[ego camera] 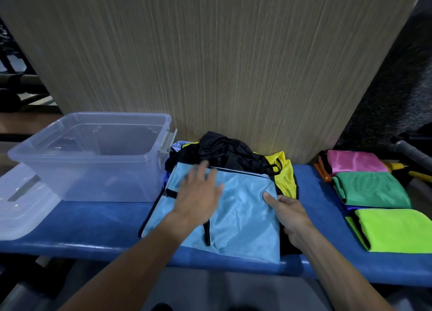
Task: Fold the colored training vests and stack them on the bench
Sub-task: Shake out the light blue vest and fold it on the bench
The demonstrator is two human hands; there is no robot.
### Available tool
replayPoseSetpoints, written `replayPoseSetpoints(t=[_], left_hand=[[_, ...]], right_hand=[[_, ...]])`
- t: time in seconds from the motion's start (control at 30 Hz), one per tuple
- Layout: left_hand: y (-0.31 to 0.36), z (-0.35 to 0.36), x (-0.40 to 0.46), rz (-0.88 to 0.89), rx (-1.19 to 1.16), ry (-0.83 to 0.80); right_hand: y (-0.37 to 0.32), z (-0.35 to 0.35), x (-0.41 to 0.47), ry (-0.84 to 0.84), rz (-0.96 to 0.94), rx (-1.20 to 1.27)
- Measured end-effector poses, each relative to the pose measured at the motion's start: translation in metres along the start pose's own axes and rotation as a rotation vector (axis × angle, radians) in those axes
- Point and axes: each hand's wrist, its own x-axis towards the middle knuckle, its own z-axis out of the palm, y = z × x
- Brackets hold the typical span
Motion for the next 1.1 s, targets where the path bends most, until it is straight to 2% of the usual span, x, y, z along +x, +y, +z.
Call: replayPoseSetpoints(t=[0.07, 0.17, 0.27, 0.57, 0.7, 0.83, 0.97, 1.1], left_hand=[[0.015, 0.009, -0.009, 0.202, -0.032, -0.071], [0.034, 0.029, -0.017, 0.304, 0.023, -0.1], [0.063, 0.04, -0.022, 0.321, 0.021, -0.076], [0.125, 0.044, -0.042, 0.334, 0.074, -0.169], [0.12, 0.04, -0.04, 0.273, 0.115, -0.218], [0.116, 0.037, -0.038, 0.293, 0.148, -0.158], [0.103, 0.043, -0.033, 0.245, 0.104, -0.197], [0.101, 0.043, -0.034, 0.262, 0.098, -0.162]], right_hand=[[0.001, 0.001, -0.001, 0.04, -0.039, 0.02], [-0.004, -0.011, -0.004, 0.101, -0.069, 0.033], [-0.008, -0.043, -0.005, 0.156, -0.073, -0.008], [0.005, -0.132, 0.0, 0.321, -0.02, -0.247], [0.015, -0.134, 0.0, 0.242, 0.01, -0.28], [0.013, -0.13, -0.004, 0.17, 0.057, -0.234], [0.02, -0.128, -0.002, 0.229, 0.034, -0.264], [0.027, -0.129, 0.002, 0.268, 0.0, -0.305]])
